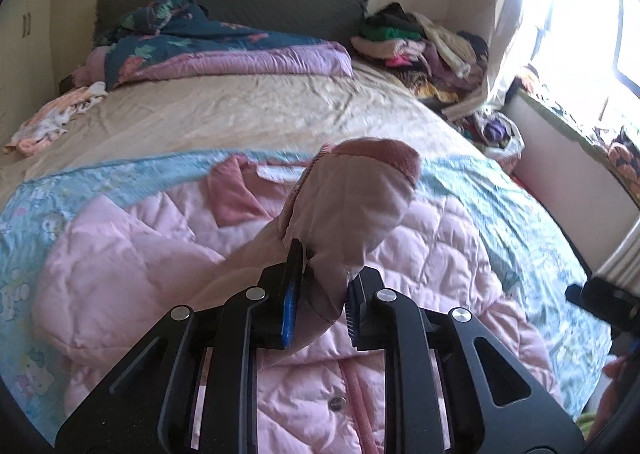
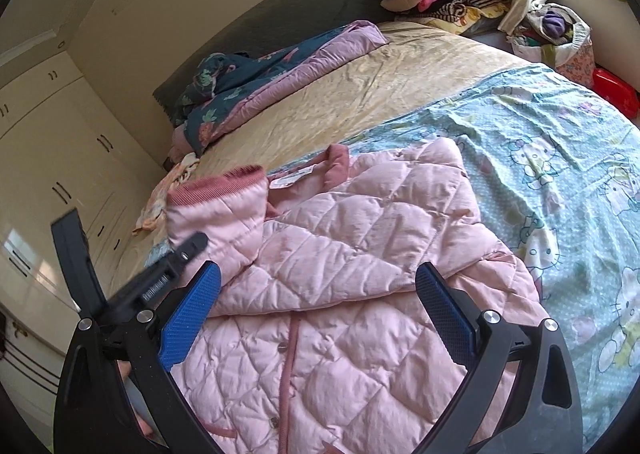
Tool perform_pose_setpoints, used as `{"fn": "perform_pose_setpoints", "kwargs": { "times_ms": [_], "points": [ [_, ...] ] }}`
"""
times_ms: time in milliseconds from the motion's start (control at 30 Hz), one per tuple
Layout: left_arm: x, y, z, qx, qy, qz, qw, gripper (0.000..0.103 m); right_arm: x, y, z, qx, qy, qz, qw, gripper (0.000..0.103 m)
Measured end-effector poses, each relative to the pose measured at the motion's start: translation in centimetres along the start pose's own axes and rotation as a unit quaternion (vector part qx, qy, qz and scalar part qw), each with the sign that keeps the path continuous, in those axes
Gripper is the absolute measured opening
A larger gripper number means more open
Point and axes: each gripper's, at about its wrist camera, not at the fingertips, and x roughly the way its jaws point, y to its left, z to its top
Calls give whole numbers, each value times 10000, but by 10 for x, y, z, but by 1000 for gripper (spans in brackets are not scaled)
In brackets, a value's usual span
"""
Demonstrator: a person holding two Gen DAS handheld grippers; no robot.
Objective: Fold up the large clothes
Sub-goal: 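Carry the sleeve and side across the jacket front with the left tool, release, then grasp the piped hem edge of the jacket with the right tool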
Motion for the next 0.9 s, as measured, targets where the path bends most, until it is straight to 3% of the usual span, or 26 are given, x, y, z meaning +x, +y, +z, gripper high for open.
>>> {"fn": "perform_pose_setpoints", "kwargs": {
  "times_ms": [67, 100, 200, 300, 433, 533, 667, 900],
  "points": [
    [6, -5, -5, 69, 96, -18, 9999, 16, 2, -4, 0, 27, 16, -35, 10000, 97],
    [10, -7, -8, 100, 149, -39, 9998, 23, 3, -6, -1, 47, 22, -55, 10000, 97],
    [22, -13, -18, 244, 466, -52, 9986, 59, 6, -12, -2, 125, 56, -79, 9999, 97],
    [30, -22, -32, 518, 756, 6, 9958, 63, 8, -16, -2, 174, 77, -111, 9998, 97],
    [25, -27, -45, 823, 1066, -100, 9908, 84, 12, -18, -3, 223, 137, -121, 9996, 97],
    [16, -23, -51, 900, 1170, -219, 9888, 93, 19, -18, -4, 263, 256, -69, 9993, 97],
    [3, 0, -49, 695, 1204, -225, 9900, 94, 33, -10, -10, 235, 448, -14, 9987, 97],
    [-23, 71, -26, 57, 945, 296, 9951, 94, 75, 13, -29, 287, 961, 167, 9948, 97]
  ]
}}
